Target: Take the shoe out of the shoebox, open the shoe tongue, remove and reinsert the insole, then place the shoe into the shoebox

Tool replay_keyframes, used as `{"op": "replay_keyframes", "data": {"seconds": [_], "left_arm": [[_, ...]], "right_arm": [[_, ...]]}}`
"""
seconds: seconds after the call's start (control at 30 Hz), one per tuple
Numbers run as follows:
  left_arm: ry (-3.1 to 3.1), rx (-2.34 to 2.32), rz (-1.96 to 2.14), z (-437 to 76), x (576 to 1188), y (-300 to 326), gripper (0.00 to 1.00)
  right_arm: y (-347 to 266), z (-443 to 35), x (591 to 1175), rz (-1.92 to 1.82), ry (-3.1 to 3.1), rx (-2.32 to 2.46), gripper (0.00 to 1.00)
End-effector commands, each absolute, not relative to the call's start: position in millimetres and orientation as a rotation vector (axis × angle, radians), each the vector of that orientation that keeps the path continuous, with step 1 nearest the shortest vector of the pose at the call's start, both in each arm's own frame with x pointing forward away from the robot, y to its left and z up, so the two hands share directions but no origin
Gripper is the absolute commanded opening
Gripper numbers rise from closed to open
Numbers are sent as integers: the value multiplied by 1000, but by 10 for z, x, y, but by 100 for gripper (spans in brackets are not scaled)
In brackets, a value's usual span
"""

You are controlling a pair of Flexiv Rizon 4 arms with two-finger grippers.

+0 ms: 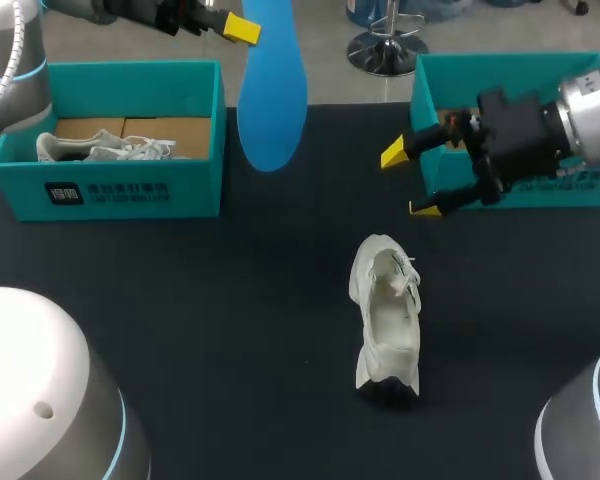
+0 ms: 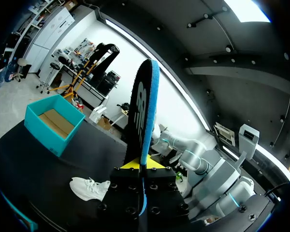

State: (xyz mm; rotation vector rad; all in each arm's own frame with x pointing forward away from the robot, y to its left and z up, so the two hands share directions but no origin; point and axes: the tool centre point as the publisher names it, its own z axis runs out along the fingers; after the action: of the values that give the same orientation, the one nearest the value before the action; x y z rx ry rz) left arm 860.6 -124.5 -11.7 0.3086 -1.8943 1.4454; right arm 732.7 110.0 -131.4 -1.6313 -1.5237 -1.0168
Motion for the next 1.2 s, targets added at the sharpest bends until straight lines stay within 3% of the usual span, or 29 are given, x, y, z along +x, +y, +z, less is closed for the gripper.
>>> {"op": "replay_keyframes", "data": {"seconds": [0.03, 0.7, 1.2], "left_arm": [[-1895, 306, 1444, -122, 8613, -1244, 0], [-1895, 306, 1444, -122, 8613, -1244, 0], [-1895, 306, 1444, -122, 8613, -1244, 0]], "right_arm": [[1169, -1434, 7364, -1311, -1140, -1298, 100], [1040, -1399, 7278, -1120, -1171, -1662, 100], [995, -1477, 7317, -885, -971, -1459, 100]]}}
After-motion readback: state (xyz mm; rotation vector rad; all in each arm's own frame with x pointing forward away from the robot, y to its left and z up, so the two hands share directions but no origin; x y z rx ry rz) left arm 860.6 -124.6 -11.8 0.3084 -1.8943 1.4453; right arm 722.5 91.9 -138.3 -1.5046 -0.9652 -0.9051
